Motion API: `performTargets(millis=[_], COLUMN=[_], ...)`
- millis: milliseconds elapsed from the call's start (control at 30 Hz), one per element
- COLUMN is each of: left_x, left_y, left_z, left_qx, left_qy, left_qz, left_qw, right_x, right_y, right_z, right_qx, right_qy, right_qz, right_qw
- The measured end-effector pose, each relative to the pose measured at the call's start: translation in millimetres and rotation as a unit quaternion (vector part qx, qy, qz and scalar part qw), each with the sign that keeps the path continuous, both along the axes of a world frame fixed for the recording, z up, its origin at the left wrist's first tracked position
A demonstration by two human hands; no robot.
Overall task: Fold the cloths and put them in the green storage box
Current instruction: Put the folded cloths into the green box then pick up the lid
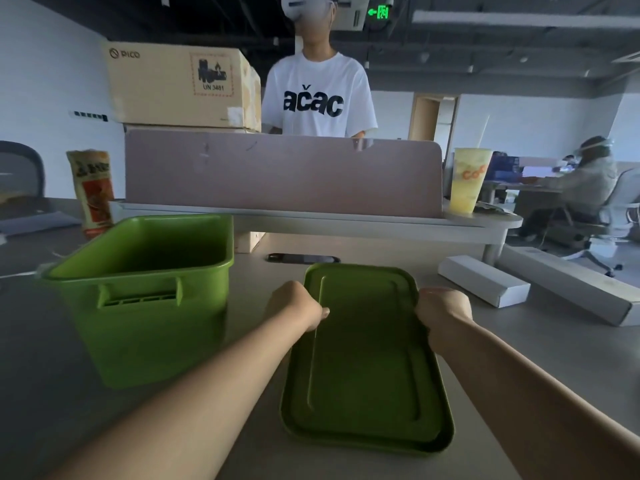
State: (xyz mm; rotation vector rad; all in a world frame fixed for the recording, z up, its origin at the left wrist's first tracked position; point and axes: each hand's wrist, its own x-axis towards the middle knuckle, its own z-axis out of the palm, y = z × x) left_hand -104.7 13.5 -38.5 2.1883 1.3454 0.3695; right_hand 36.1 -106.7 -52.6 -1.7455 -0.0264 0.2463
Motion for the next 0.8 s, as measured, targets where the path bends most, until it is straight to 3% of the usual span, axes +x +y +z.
performTargets(millis=[100, 167, 267, 333, 367, 467, 567, 667, 800], left_x=[-0.2, -4.1, -13.9, -21.9, -26.6, -48.9, -82.1, -121.3, -160.0], left_y=[1.3, 2.5, -2.7, -4.8, -3.5, 6.3, 32.3, 60.1, 92.1], left_z=[10.9, 24.8, 61.9, 87.4, 99.2, 128.2, 141.6, 139.0, 126.3], left_qx=[-0.020, -0.033, -0.165, -0.241, -0.248, -0.202, -0.181, -0.180, -0.086], left_qy=[-0.119, -0.244, -0.448, -0.523, -0.539, -0.562, -0.532, -0.433, -0.378], left_qz=[0.010, 0.031, 0.089, 0.089, 0.071, 0.007, -0.025, 0.031, 0.122], left_qw=[0.993, 0.969, 0.874, 0.813, 0.802, 0.802, 0.826, 0.883, 0.914], right_x=[-15.7, -28.1, -42.3, -47.6, -50.8, -57.5, -62.5, -77.0, -108.3], right_y=[-4.4, -12.4, -18.7, -15.7, -11.6, 4.1, 24.5, 58.1, 121.0], right_z=[20.3, 38.9, 69.8, 86.1, 93.6, 107.6, 112.3, 107.3, 99.5], right_qx=[0.136, 0.245, 0.329, 0.360, 0.381, 0.431, 0.427, 0.312, 0.221], right_qy=[0.002, 0.012, 0.030, 0.027, 0.042, 0.109, 0.123, 0.085, 0.049], right_qz=[-0.031, -0.035, -0.049, -0.029, -0.008, 0.112, 0.243, 0.310, 0.307], right_qw=[0.990, 0.969, 0.942, 0.932, 0.923, 0.889, 0.862, 0.894, 0.924])
